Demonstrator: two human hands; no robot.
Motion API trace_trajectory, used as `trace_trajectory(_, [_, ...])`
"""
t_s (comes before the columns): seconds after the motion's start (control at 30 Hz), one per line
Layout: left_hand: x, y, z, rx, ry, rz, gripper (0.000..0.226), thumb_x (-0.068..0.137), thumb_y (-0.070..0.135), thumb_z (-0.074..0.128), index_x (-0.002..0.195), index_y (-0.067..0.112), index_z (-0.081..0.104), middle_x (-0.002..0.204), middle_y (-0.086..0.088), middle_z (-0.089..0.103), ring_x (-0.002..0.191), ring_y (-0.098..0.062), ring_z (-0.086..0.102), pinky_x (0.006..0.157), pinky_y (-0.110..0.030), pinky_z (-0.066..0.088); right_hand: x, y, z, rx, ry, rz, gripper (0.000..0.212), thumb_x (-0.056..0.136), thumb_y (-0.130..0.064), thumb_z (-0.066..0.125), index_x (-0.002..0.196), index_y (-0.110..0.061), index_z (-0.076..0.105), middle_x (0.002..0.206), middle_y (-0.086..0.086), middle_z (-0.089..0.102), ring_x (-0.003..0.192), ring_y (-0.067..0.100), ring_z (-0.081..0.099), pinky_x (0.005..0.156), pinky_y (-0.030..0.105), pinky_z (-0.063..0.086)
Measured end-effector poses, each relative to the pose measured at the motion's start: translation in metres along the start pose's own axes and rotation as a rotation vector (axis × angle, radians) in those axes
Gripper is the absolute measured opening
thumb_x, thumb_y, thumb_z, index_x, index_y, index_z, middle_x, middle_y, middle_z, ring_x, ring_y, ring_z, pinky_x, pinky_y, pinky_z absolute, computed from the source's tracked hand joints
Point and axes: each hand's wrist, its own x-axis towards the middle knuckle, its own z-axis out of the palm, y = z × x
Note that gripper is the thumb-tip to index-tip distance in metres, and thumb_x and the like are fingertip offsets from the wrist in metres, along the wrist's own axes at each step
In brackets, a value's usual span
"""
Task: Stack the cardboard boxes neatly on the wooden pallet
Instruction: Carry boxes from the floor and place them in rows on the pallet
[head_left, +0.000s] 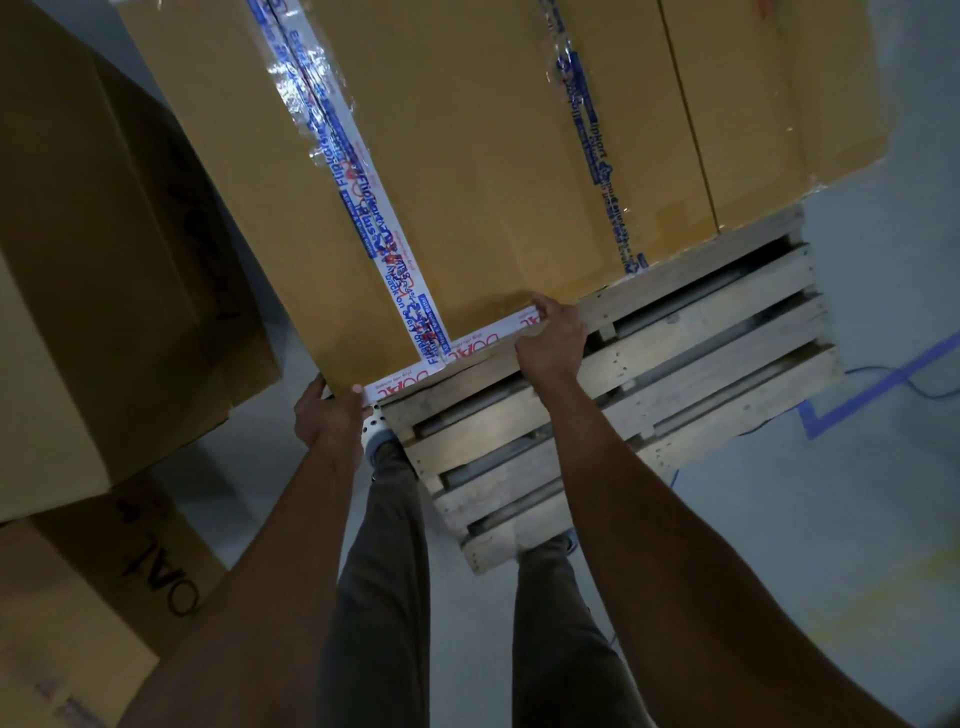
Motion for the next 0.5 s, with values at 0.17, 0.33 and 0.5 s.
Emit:
trace_trajectory(0.17, [0.002,-0.001,0.002,-0.024,0.057,-0.029,0.054,0.088,-0.008,0.069,0.139,0.007,0.059,0.123,-0.018,0.066,0.090,-0.030,0.070,0.074,-0.034,0.059,-0.011,0.010,0.006,0.369,0.046,0.229,0.071,0.082,0.010,0.055,0.148,-0.015,0.045,0.140,0.007,0.049,0.122,0.023,0.055,0.102,0.041,0.052])
trace_trajectory(0.33, [0.001,-0.012,-0.001,-0.064,0.095,-0.039,0.053,0.084,-0.002,0.074,0.135,0.012,0.065,0.119,-0.013,0.071,0.092,-0.027,0.074,0.074,-0.033,0.063,-0.017,0.006,0.017,0.878,-0.018,0.504,0.050,0.094,0.012,0.049,0.140,-0.006,0.051,0.130,0.011,0.064,0.097,0.015,0.066,0.068,0.017,0.054])
trace_trajectory(0.5, [-0.003,-0.009,-0.002,-0.009,0.055,-0.035,0.056,0.076,-0.003,0.075,0.127,0.018,0.069,0.107,-0.007,0.074,0.087,-0.023,0.074,0.075,-0.034,0.062,-0.028,0.006,0.021,0.948,-0.098,0.495,0.068,0.093,0.018,0.047,0.154,-0.009,0.032,0.149,0.005,0.048,0.130,0.024,0.053,0.097,0.026,0.051])
